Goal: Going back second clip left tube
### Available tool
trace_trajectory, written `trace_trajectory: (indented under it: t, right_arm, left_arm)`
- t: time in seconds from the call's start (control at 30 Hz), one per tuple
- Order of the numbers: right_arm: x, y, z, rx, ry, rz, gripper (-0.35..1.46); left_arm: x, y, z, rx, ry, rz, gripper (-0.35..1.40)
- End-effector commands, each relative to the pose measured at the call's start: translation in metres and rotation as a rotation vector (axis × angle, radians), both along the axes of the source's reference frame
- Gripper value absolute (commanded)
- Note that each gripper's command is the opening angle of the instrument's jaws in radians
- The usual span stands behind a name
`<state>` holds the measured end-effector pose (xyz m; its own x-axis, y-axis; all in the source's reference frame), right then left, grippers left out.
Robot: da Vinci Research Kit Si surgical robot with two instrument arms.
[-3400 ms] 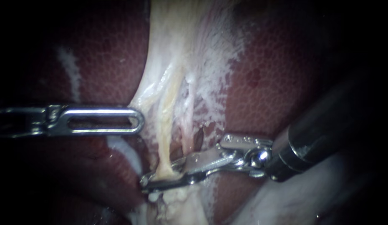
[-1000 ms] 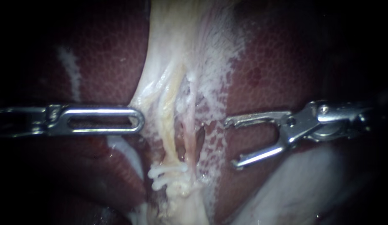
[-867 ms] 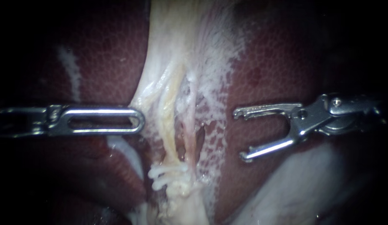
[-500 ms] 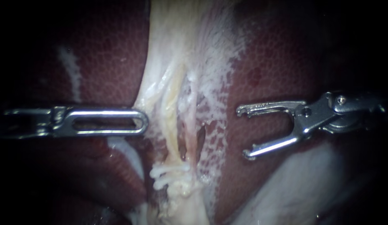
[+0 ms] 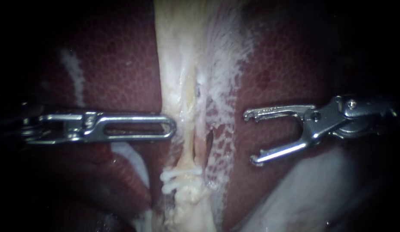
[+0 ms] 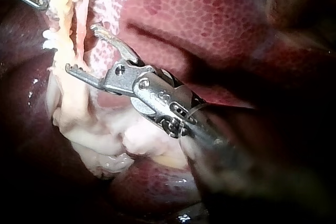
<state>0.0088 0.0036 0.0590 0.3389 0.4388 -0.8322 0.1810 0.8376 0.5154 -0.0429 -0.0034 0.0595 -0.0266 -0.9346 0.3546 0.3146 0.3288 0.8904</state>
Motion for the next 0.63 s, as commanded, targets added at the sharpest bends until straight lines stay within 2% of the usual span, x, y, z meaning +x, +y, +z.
trace_trajectory:
  t: [0.03,0.63]
  right_arm:
    - [0.0,0.0,0.0,0.0,0.0,0.0,0.6]
    - [-0.0002,0.0,-0.0001,0.0,0.0,0.0,0.6]
  left_arm:
    - [-0.0001,0.0,0.0,0.0,0.001,0.0,-0.35]
    - [0.0,-0.0001,-0.0002,0.001,-0.001,0.003,-0.35]
